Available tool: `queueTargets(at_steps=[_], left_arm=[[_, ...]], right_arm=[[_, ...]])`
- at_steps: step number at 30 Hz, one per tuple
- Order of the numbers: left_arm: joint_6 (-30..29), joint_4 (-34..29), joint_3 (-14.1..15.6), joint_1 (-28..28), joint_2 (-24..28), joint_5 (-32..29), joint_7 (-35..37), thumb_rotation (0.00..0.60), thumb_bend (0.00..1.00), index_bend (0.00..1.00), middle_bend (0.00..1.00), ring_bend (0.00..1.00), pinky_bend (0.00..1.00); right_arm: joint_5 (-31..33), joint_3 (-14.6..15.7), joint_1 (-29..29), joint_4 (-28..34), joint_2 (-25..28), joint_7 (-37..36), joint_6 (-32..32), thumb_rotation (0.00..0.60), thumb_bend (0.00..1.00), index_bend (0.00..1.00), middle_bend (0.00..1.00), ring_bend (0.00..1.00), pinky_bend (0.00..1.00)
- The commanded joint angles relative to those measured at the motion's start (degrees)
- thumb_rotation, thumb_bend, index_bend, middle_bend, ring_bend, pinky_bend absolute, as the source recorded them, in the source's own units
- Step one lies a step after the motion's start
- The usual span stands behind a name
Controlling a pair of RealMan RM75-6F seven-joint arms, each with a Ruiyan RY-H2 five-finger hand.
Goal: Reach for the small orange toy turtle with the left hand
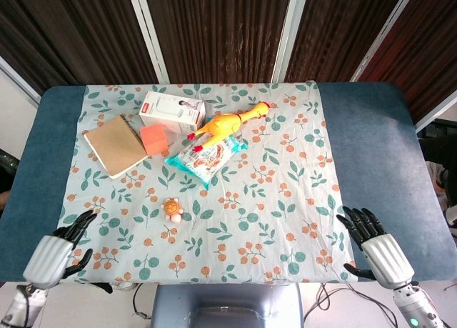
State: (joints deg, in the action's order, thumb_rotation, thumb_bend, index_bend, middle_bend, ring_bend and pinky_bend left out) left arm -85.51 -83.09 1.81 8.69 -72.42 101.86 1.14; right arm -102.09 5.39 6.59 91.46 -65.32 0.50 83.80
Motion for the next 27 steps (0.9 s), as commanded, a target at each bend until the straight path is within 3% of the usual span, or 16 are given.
queueTargets(at_steps=[1, 8, 27], left_arm=[[7.68, 2.51, -3.85, 7.06, -5.76, -0.82, -5.22, 0.600, 0.43, 0.13, 0.15, 0.85, 0.93], [16.87, 9.15, -6.48, 14.33, -12.74, -4.01, -10.43, 0.600, 0.43, 0.12, 0.10, 0.92, 1.00], [24.37, 19.87, -4.40, 21.43, -22.90, -7.17, -12.48, 0.600, 0.45, 0.17, 0.14, 0.95, 1.00]], right_arm=[[0.75, 0.30, 0.68, 0.15, 0.21, -0.37, -1.92, 0.600, 0.18, 0.00, 0.00, 0.00, 0.00], [1.60, 0.72, 1.71, 0.66, 0.94, -1.60, -4.38, 0.600, 0.18, 0.00, 0.00, 0.00, 0.00], [3.17, 0.65, 1.68, 1.15, 2.48, -2.58, -4.55, 0.600, 0.18, 0.00, 0.00, 0.00, 0.00]])
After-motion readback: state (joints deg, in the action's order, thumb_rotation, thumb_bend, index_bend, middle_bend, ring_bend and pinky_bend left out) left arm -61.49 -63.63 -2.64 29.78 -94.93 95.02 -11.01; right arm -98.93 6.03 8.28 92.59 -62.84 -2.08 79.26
